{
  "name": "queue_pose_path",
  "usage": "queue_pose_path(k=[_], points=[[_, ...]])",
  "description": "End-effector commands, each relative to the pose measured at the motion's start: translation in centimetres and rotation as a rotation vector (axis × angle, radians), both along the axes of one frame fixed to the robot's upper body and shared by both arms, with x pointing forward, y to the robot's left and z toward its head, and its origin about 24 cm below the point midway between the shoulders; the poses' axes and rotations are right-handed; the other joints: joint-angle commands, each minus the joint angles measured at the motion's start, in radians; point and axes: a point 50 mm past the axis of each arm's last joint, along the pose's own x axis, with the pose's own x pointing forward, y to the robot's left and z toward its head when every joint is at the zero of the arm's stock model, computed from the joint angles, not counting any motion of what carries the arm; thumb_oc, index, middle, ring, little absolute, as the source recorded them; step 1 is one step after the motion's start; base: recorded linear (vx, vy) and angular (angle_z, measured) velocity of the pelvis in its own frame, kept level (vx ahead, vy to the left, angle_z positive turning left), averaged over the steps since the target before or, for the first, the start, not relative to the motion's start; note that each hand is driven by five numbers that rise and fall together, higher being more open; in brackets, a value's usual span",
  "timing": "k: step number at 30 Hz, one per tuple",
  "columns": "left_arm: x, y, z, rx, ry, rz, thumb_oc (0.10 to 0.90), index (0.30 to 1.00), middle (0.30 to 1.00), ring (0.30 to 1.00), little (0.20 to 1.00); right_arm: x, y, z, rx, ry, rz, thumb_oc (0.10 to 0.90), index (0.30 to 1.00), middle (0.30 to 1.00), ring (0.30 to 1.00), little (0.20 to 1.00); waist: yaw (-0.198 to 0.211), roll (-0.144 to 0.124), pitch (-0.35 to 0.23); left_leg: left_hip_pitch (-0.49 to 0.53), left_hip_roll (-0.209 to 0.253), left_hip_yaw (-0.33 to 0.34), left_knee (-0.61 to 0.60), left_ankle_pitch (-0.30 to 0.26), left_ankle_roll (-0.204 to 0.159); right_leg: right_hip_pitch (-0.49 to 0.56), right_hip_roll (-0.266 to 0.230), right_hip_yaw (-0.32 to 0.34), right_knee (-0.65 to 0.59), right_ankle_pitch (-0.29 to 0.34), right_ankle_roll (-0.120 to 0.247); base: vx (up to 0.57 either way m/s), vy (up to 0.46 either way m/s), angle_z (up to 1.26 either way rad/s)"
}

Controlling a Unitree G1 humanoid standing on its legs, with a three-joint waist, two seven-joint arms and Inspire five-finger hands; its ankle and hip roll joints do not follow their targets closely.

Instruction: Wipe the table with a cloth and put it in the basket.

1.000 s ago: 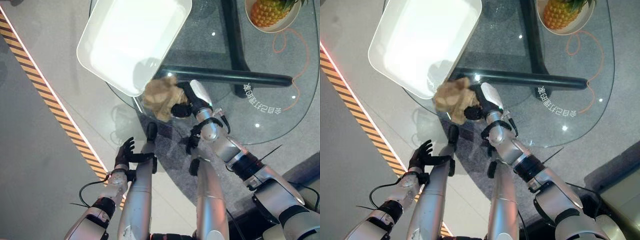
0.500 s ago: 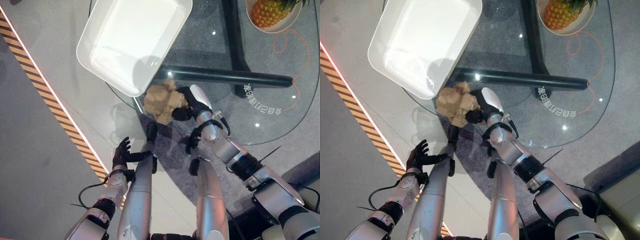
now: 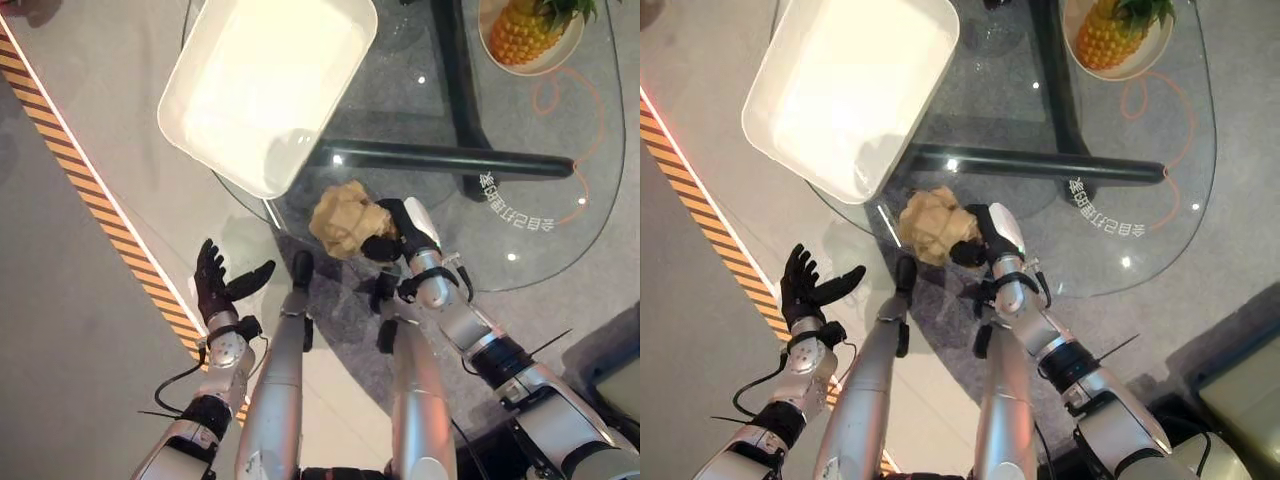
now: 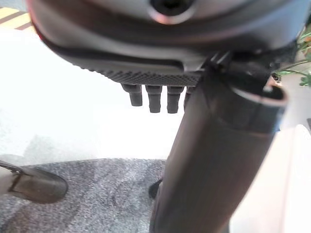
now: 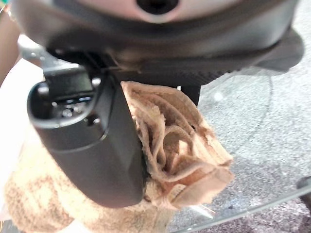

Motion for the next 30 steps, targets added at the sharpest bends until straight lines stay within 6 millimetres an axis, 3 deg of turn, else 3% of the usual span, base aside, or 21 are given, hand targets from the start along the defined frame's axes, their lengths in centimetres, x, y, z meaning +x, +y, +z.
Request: queue_pose_path(k=[1,15,16,21,30], points=[[-1.4,0.8,0.9,-0.052,-0.124,0.065,0.8,0.9,0.9,0.9,0.9,-1.9,-2.1,0.7,0.042,-0.115,-0.036,0.1,0.3,0.3,0.3,0.2,-0.014,0.035,-0.016,0.019,-0.028,0.052,0.036,-0.057,0.046,0.026,0.046,-0.038,-0.031,0.031,0.002,-0.03,-0.022,-0.05],[-2.1,-1.1,0.7,-0.062,-0.092,-0.171,0.8,0.9,0.9,0.9,0.9,-3.6,-2.5,1.4,0.09,-0.202,0.001,0.1,0.3,0.3,0.3,0.2,-0.027,0.043,-0.016,0.088,-0.027,0.054,0.037,-0.068,0.055,0.092,0.05,-0.02,-0.023,0.015,-0.003,0.0,-0.003,-0.02],[-2.4,-1.9,0.1,-0.056,-0.046,-0.271,0.8,0.9,0.9,0.9,0.9,-3.9,-2.4,2.1,0.056,-0.243,0.021,0.1,0.3,0.3,0.3,0.2,-0.027,0.043,-0.016,0.1,-0.027,0.054,0.039,-0.07,0.057,0.107,0.05,-0.016,-0.029,0.02,-0.001,0.0,0.0,0.0],[-3.7,-3.2,-0.9,-0.081,-0.004,-0.419,0.8,0.9,0.9,0.9,0.9,-5.0,-2.1,3.8,0.125,-0.324,0.113,0.1,0.3,0.3,0.3,0.2,-0.028,0.044,-0.016,0.124,-0.029,0.059,0.03,-0.076,0.063,0.133,0.053,-0.013,-0.044,0.022,0.002,0.0,0.001,-0.01],[-4.6,-4.4,-1.1,-0.14,0.001,-0.51,0.8,0.9,0.9,0.9,0.9,-6.7,-0.3,5.9,0.249,-0.387,0.312,0.1,0.3,0.3,0.3,0.2,-0.034,0.047,-0.016,0.127,-0.028,0.068,0.06,-0.095,0.071,0.138,0.046,-0.007,-0.033,0.021,0.004,0.01,0.006,-0.04]])
